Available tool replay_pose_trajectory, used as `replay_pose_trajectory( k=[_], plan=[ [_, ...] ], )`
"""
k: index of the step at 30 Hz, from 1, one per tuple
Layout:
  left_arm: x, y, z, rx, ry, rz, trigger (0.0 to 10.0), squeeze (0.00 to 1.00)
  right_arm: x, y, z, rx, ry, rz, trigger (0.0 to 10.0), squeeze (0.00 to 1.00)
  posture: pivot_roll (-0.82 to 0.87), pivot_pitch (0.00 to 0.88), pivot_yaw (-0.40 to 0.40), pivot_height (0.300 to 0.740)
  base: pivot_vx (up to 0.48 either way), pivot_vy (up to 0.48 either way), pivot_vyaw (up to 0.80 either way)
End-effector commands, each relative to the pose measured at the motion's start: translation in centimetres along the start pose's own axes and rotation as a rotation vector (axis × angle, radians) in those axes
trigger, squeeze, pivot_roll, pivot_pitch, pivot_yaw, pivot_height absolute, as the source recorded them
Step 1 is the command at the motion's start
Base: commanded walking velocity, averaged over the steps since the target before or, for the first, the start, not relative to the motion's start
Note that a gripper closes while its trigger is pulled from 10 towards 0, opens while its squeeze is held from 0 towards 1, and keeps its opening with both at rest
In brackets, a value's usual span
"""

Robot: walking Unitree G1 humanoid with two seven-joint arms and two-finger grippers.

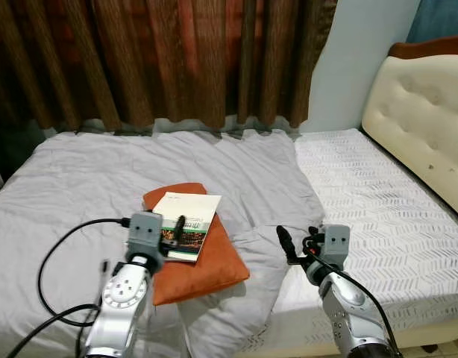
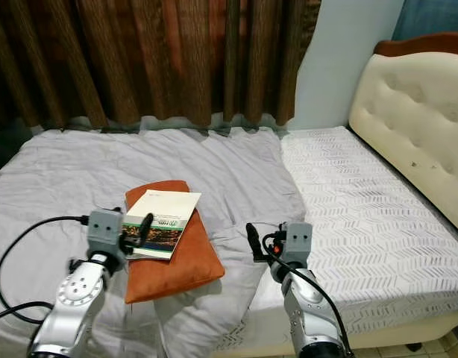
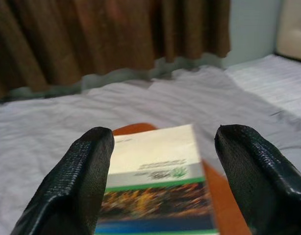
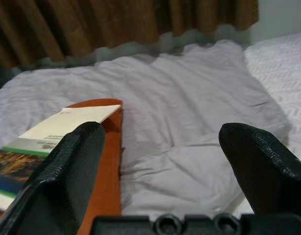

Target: Clean up the room

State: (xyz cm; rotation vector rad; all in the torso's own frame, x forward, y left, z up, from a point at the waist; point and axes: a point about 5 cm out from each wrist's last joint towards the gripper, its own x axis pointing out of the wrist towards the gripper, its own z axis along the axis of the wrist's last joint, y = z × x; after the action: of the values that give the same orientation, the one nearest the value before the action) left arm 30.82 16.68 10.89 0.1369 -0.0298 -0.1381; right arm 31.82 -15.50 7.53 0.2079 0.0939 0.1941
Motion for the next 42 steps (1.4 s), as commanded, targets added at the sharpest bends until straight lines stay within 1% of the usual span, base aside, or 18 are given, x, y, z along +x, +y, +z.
replay_pose_trajectory(
  k=[1,2,4,6,7,8,9,12,14,17,19,22,24,27,33,38,39,42],
  plan=[
    [0.0,0.7,0.1,0.002,-0.008,0.010,10.0,0.00,0.8,1.3,0.4,0.085,0.005,0.068,10.0,0.00,0.02,0.010,-0.051,0.740,0.000,0.000,0.00],
    [0.0,0.7,0.1,0.002,-0.008,0.010,10.0,0.00,0.8,1.3,0.4,0.085,0.005,0.068,10.0,0.00,0.02,0.010,-0.051,0.740,0.000,0.000,0.00],
    [-0.2,0.7,0.3,0.008,-0.029,0.011,10.0,0.00,1.2,2.5,0.1,0.195,0.036,0.147,10.0,0.00,0.03,0.011,-0.053,0.740,0.000,0.000,0.00],
    [-0.4,0.5,0.5,0.021,-0.043,0.002,10.0,0.00,1.5,3.2,0.2,0.223,0.047,0.188,10.0,0.00,0.04,0.009,-0.057,0.740,0.000,0.000,0.00],
    [-0.7,0.2,0.7,0.033,-0.061,-0.001,10.0,0.00,1.8,3.9,0.8,0.163,0.029,0.226,10.0,0.00,0.05,0.007,-0.062,0.740,0.000,0.000,0.00],
    [-0.7,0.2,0.7,0.033,-0.061,-0.001,10.0,0.00,1.8,3.9,0.8,0.163,0.029,0.226,10.0,0.00,0.05,0.007,-0.062,0.740,0.000,0.000,0.00],
    [-0.9,0.1,0.8,0.026,-0.077,0.000,10.0,0.00,1.8,4.0,1.0,0.116,0.015,0.230,10.0,0.00,0.05,0.005,-0.067,0.740,0.000,0.000,0.00],
    [-2.0,-0.2,1.4,-0.042,-0.105,0.045,10.0,0.00,1.0,3.6,1.2,-0.038,-0.031,0.206,10.0,0.00,0.06,0.000,-0.073,0.740,0.153,0.000,0.00],
    [-3.1,-1.0,2.1,-0.091,-0.119,0.076,10.0,0.00,0.2,3.1,0.6,-0.031,-0.018,0.204,10.0,0.00,0.06,0.000,-0.074,0.740,0.458,0.000,0.00],
    [-3.5,-1.8,2.5,-0.099,-0.128,0.071,10.0,0.00,-0.1,2.8,0.1,-0.002,0.006,0.201,10.0,0.00,0.06,0.000,-0.076,0.740,0.458,0.000,0.00],
    [-3.3,-2.8,2.8,-0.090,-0.140,0.043,10.0,0.00,-0.1,2.6,-0.2,0.014,0.021,0.194,10.0,0.00,0.06,0.000,-0.077,0.740,0.461,0.000,0.00],
    [-3.1,-3.0,2.8,-0.082,-0.136,0.028,10.0,0.00,0.1,2.6,-0.2,0.018,0.022,0.190,10.0,0.00,0.06,0.000,-0.080,0.740,0.467,0.000,0.23],
    [-2.8,-2.8,2.7,-0.076,-0.118,0.027,10.0,0.00,0.3,2.6,0.1,0.010,0.018,0.192,10.0,0.00,0.06,0.000,-0.081,0.740,0.476,0.000,0.68],
    [-2.4,-2.3,2.8,-0.121,-0.099,0.035,10.0,0.00,0.4,2.5,0.3,0.006,0.018,0.192,10.0,0.00,0.06,0.000,-0.081,0.740,0.480,0.000,0.62],
    [-1.4,-2.1,3.7,-0.095,-0.128,-0.005,10.0,0.00,0.7,2.4,-0.2,0.029,0.057,0.189,10.0,0.00,0.05,0.000,-0.077,0.740,0.480,0.000,0.39],
    [-0.8,-1.7,4.4,-0.089,-0.138,0.003,10.0,0.00,1.5,2.9,-0.9,0.168,0.150,0.215,10.0,0.00,0.05,0.000,-0.060,0.740,0.096,0.000,0.00],
    [-0.8,-1.7,4.4,-0.089,-0.138,0.003,10.0,0.00,1.5,2.9,-0.9,0.168,0.150,0.215,10.0,0.00,0.05,0.000,-0.060,0.740,0.000,0.000,0.00],
    [-0.2,-0.8,5.3,-0.055,-0.151,-0.012,10.0,0.00,2.5,4.4,-1.6,0.254,0.249,0.278,10.0,0.00,0.06,0.036,-0.045,0.740,0.000,0.000,0.00]
  ],
)
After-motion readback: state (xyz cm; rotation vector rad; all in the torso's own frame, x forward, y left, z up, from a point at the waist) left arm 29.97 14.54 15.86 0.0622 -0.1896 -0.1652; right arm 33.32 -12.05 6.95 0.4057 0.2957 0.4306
